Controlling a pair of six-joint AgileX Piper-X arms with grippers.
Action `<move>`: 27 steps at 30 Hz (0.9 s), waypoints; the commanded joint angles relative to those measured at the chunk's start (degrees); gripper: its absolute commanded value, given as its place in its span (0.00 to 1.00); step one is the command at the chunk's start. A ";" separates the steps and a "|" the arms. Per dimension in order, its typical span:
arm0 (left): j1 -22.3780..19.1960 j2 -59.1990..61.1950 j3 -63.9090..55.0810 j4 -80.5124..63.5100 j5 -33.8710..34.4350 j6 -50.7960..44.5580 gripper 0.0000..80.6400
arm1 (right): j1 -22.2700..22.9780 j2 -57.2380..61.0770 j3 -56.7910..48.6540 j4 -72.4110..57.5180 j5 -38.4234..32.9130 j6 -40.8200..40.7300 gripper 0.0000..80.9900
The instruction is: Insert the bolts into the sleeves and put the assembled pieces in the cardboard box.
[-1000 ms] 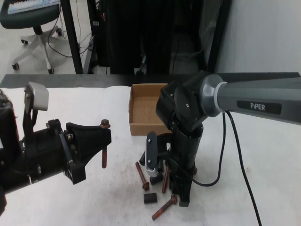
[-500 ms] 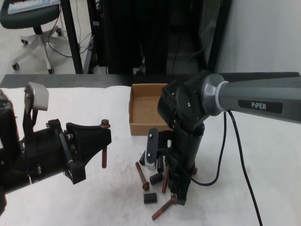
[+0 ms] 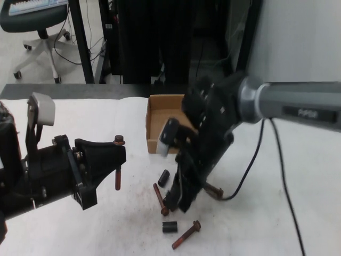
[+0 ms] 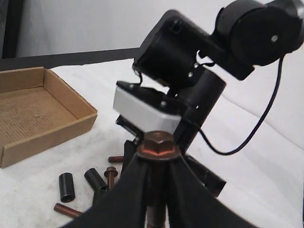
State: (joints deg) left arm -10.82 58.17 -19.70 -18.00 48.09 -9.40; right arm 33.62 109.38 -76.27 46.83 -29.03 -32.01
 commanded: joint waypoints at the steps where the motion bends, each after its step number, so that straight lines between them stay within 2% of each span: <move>1: -0.23 -2.60 -0.19 -1.82 0.84 0.41 0.00 | -1.17 -4.33 -0.07 -0.78 -3.14 0.52 0.01; 4: -0.23 -5.13 -0.19 -5.56 0.84 0.41 0.00 | -2.54 -7.10 -0.01 -1.50 -6.40 0.05 0.01; 7: -0.23 -7.16 -0.19 -11.81 -0.15 -1.18 0.00 | -4.34 -9.07 0.09 -3.64 -19.62 2.47 0.01; 9: -0.23 -7.80 -0.19 -15.57 -3.01 -4.95 0.00 | -4.93 -9.69 0.64 -6.00 -25.17 4.43 0.01; 14: -0.23 -7.79 -0.19 -25.43 -9.95 -12.88 0.00 | -4.95 -10.58 6.44 -17.44 -33.48 11.89 0.01; 17: -0.23 -7.79 -0.19 -29.63 -10.33 -15.61 0.00 | -4.72 -11.11 10.94 -24.32 -39.32 15.66 0.01; 20: -0.23 -7.49 -0.19 -29.83 -8.87 -18.56 0.00 | -4.35 -12.87 15.50 -31.76 -38.97 19.90 0.01; 23: -0.23 -6.10 -0.19 -29.83 -4.17 -20.82 0.00 | -3.89 -15.72 19.89 -43.69 -35.94 26.40 0.01; 27: -0.23 -4.17 -0.19 -29.83 0.06 -21.06 0.00 | -2.64 -21.00 25.92 -64.16 -17.47 34.80 0.01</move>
State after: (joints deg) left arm -10.82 53.87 -19.70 -46.77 46.66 -29.90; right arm 30.09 93.14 -55.50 3.76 -61.97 -5.99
